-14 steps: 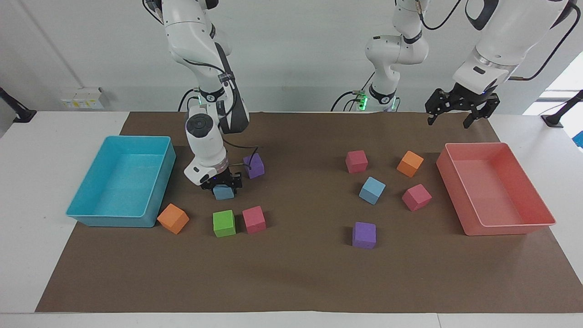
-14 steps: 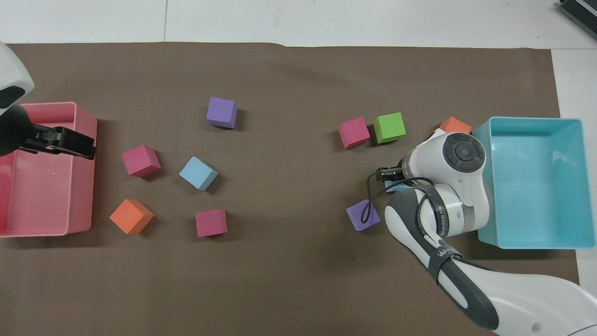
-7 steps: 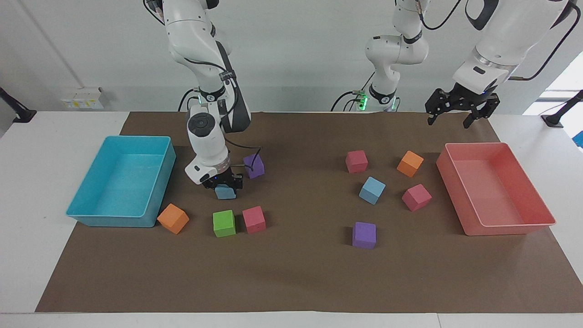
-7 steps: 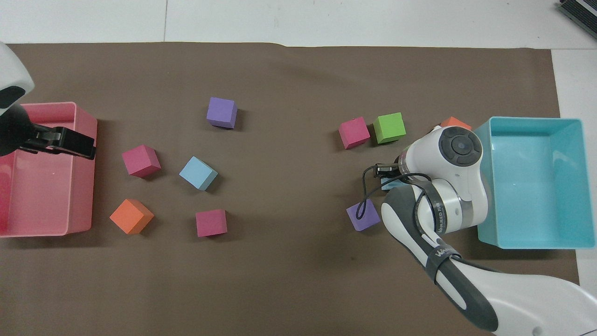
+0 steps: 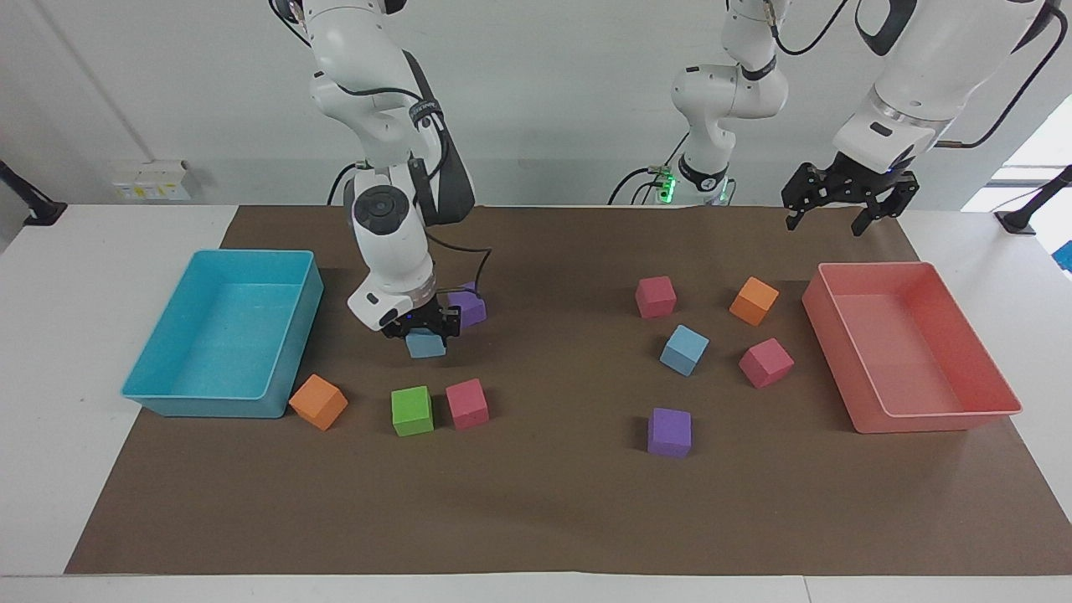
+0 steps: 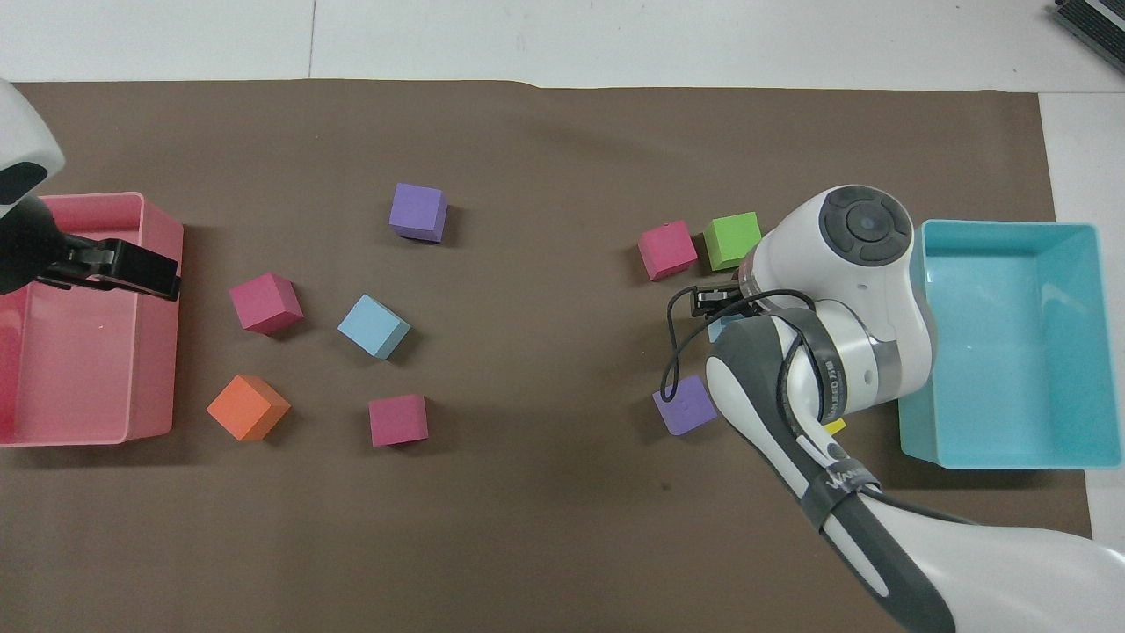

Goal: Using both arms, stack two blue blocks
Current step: 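Carry the blue cube with the right gripper toward the table center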

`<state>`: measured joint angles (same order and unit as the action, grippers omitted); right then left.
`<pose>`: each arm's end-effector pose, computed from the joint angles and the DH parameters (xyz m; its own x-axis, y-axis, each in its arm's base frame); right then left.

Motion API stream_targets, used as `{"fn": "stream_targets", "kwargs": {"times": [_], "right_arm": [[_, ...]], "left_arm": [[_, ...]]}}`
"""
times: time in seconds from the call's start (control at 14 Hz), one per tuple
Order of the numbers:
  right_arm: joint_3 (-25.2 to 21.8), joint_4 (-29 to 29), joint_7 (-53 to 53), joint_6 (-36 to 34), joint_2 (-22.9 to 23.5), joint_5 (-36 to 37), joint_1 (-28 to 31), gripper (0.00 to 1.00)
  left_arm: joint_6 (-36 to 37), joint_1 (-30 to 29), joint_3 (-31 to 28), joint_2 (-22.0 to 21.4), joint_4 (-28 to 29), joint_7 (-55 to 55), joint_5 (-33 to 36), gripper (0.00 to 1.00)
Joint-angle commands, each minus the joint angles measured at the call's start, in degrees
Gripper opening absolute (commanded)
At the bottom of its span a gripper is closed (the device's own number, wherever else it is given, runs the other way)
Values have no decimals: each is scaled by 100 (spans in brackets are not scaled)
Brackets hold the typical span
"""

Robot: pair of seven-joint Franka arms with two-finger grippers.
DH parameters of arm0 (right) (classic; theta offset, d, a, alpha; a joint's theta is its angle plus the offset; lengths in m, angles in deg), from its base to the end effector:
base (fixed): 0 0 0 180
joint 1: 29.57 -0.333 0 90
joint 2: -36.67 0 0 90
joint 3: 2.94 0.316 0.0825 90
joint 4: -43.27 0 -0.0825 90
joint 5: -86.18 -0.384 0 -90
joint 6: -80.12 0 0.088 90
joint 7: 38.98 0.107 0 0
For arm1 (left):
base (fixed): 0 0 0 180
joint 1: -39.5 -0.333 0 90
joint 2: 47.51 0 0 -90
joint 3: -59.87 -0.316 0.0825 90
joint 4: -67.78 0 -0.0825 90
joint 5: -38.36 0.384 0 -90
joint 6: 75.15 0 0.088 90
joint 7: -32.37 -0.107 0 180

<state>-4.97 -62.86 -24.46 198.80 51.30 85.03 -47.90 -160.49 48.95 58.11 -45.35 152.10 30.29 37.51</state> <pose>0.5905 0.1750 0.3824 0.9991 0.0221 -0.0371 0.0221 -0.9998 0.0010 0.5531 -0.0768 0.6429 0.9851 -0.1709 -0.0194 -0.1706 -0.9852 0.0144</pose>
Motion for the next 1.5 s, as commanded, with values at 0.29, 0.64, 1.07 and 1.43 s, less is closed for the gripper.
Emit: {"fn": "stream_targets", "kwargs": {"times": [0.29,0.64,1.07,1.43], "right_arm": [[98,1671,540,-924,882,-44,-582,0],[98,2149,1175,-917,1393,-8,-1172,0],[106,2518,1633,-486,1886,-35,-1604,0],[124,2474,1861,-222,2079,-114,-1911,0]], "left_arm": [[149,-57,27,3,-108,-47,-3,100],[149,-57,27,-6,-108,-47,-3,100],[149,-57,27,-6,-108,-47,-3,100],[149,-57,27,-6,-108,-21,-3,100]]}}
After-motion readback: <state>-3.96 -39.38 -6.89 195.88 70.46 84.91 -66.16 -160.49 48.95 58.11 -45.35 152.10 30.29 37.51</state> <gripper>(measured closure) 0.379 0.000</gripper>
